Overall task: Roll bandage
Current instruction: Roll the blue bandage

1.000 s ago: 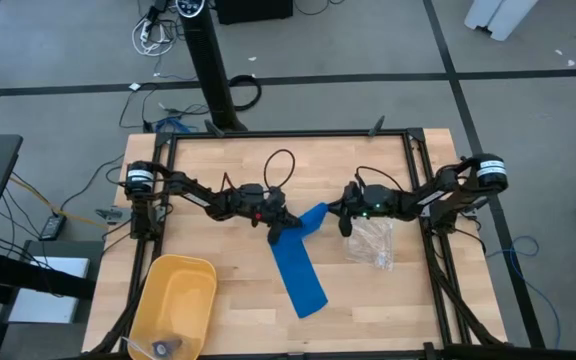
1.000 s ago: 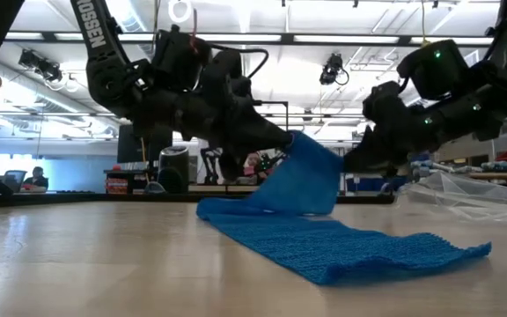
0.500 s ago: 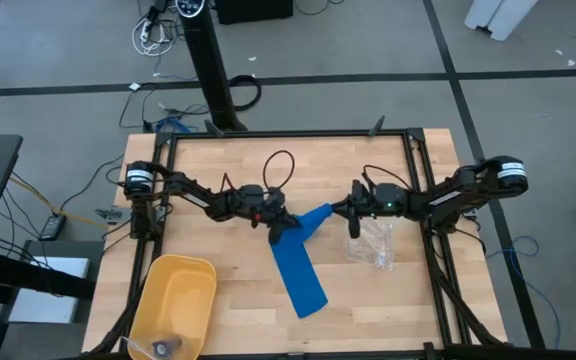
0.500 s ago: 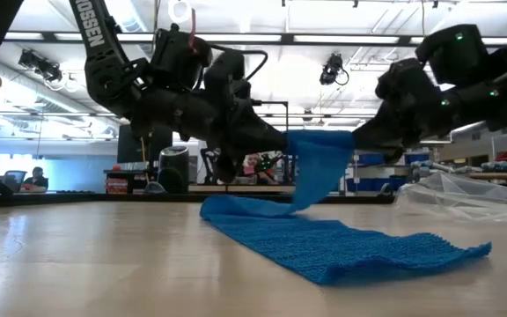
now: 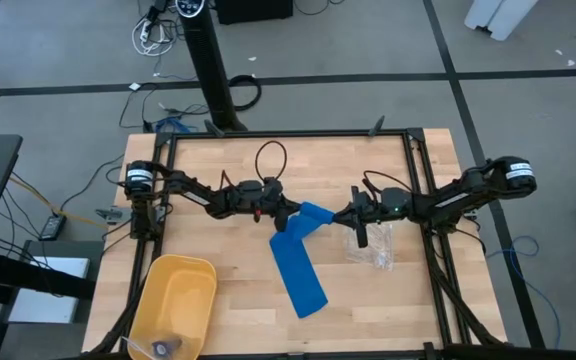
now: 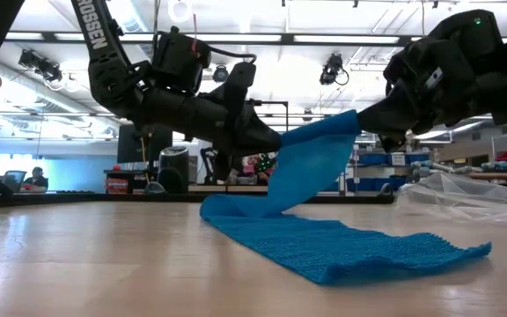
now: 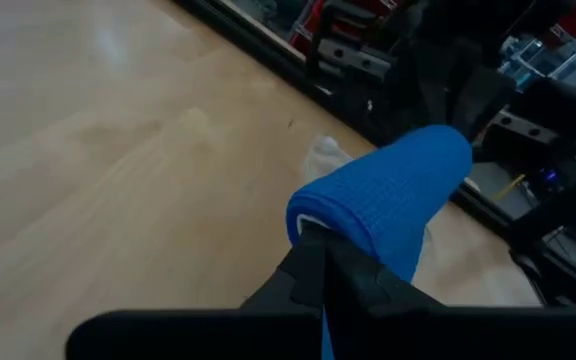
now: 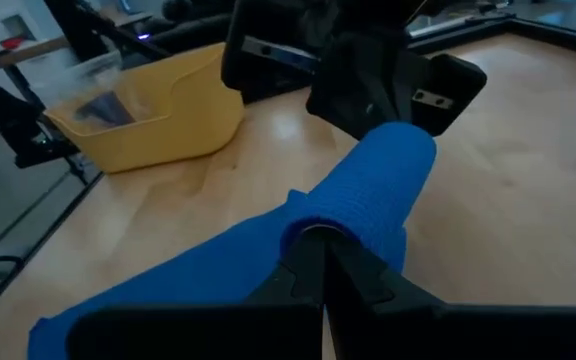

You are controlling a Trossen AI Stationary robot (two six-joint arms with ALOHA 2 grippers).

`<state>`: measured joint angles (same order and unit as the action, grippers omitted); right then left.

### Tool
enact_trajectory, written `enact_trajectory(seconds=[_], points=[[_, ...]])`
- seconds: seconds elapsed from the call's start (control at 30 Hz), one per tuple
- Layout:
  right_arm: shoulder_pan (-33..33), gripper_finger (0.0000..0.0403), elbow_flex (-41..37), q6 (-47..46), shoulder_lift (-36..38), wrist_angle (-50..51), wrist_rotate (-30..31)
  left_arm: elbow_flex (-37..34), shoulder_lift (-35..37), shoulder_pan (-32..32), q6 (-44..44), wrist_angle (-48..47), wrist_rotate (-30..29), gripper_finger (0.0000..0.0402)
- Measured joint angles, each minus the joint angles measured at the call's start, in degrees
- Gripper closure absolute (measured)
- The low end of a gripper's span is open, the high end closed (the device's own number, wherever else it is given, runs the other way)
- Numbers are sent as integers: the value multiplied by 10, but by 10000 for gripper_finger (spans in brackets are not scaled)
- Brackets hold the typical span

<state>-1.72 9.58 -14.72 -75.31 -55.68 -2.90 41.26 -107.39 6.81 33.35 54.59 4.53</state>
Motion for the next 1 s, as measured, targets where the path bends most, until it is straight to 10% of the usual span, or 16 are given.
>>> enact_trajectory(seconds=[0.53, 1.0], points=[[-4, 403, 7, -46, 0, 7, 77, -13, 10, -1, -38, 22, 49, 398], [-12, 401, 35, -18, 56, 12, -8, -44, 114, 2, -44, 97, 76, 398]])
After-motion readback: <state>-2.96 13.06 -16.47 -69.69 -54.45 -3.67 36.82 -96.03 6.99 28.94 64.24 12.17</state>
